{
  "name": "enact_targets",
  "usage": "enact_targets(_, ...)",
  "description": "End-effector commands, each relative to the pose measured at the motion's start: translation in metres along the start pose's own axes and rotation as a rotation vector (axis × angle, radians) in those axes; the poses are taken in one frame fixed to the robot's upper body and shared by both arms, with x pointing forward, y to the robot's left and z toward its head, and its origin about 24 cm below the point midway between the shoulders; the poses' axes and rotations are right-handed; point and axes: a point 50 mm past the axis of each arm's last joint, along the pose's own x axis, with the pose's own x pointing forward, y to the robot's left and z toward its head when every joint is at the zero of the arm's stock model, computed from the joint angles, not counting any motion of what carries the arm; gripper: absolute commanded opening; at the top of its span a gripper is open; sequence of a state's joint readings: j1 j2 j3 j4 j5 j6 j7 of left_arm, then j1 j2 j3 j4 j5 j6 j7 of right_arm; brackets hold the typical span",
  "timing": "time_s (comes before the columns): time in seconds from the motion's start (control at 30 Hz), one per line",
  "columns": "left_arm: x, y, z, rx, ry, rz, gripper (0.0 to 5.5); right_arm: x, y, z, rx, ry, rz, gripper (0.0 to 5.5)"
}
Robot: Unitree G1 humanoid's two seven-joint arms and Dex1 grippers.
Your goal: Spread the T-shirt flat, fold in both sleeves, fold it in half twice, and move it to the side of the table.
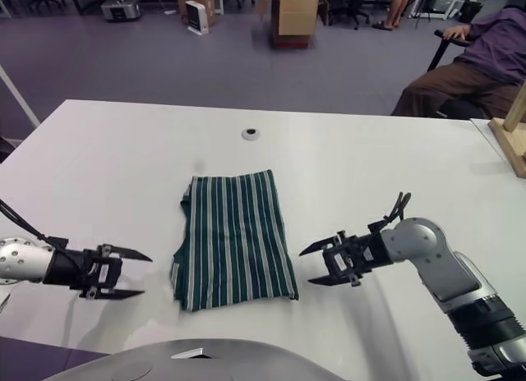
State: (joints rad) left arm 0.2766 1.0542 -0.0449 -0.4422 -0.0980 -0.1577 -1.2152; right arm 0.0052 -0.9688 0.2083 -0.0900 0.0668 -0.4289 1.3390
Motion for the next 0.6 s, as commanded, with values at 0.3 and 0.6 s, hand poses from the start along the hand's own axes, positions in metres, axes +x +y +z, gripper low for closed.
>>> enact_targets(0.3, 0.042, -0.001, 0.008, 0.27, 0.002, 0.062, 2.89, 0.031, 0.008, 0.001, -0.221, -0.02, -0.013, 2.57)
enact_targets(0.6, 0.067, -0.008, 0.006, 0.305, -0.043, 0.012, 2.03, 0.039, 0.002, 0.003, -0.249, -0.044, -0.033, 2.57)
